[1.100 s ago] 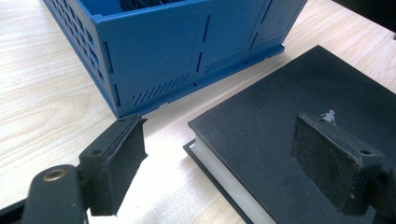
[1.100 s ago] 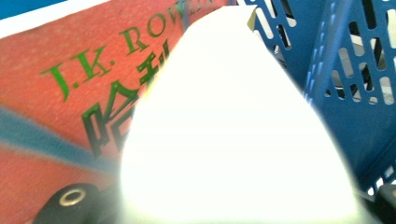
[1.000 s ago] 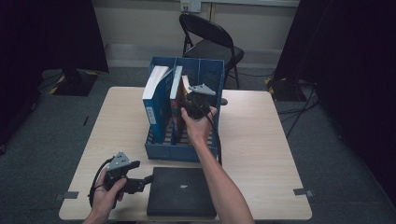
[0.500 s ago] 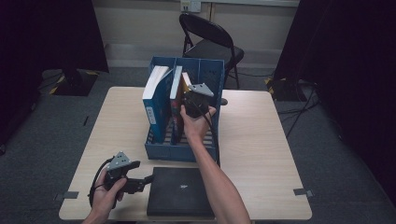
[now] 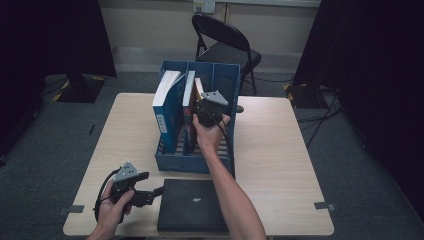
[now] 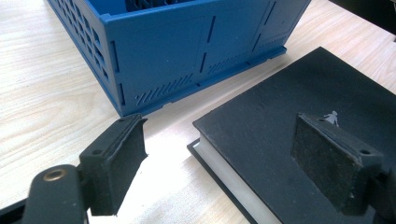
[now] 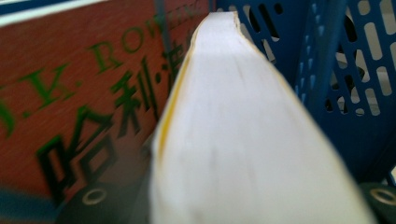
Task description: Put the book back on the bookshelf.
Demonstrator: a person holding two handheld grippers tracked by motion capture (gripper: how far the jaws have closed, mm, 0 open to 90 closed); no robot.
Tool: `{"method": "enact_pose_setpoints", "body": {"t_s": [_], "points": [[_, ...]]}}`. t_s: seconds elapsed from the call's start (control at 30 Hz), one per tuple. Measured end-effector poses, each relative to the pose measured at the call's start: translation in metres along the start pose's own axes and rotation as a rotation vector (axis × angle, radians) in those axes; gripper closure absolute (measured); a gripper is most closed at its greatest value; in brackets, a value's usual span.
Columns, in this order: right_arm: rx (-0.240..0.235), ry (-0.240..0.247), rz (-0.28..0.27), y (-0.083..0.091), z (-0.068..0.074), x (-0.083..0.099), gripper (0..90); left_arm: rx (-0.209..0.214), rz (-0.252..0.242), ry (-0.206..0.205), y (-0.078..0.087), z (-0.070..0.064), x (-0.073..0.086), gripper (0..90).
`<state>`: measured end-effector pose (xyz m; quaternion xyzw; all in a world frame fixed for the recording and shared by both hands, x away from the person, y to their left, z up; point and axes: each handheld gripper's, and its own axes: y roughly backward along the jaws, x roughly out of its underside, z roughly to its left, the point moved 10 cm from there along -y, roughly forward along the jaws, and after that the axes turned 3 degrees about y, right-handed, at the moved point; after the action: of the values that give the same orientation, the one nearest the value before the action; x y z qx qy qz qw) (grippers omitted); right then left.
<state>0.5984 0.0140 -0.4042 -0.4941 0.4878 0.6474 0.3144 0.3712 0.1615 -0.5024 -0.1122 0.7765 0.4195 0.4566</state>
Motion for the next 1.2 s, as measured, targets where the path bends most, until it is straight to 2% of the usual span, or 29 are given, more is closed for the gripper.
{"method": "enact_pose_setpoints", "body": {"t_s": [0.1,0.17,0.43,0.63,0.73,0.9,1.2], "points": [[-0.036,0.003,0.008,0.006,0.005,0.002,67.3,0.000,-0.002,0.001,0.000,-0.001,0.000,17.5],[-0.048,0.026,0.016,0.009,0.007,0.004,65.4,-0.003,0.002,-0.002,0.000,-0.001,0.000,17.4],[-0.122,0.054,0.054,0.027,0.010,0.016,55.6,0.000,0.003,-0.003,-0.001,-0.003,0.000,17.4],[-0.212,0.067,0.078,0.045,0.014,0.028,51.8,-0.003,0.003,0.000,-0.001,-0.001,0.001,17.4],[-0.239,0.088,0.099,0.053,0.015,0.035,52.7,-0.001,0.004,-0.002,-0.002,-0.003,0.001,17.4],[-0.293,0.107,0.121,0.066,0.017,0.047,60.2,-0.003,0.006,-0.005,-0.002,-0.004,0.001,17.4],[-0.301,0.157,0.184,0.064,0.015,0.066,66.3,-0.005,0.008,-0.004,-0.003,-0.003,0.001,17.3]]}}
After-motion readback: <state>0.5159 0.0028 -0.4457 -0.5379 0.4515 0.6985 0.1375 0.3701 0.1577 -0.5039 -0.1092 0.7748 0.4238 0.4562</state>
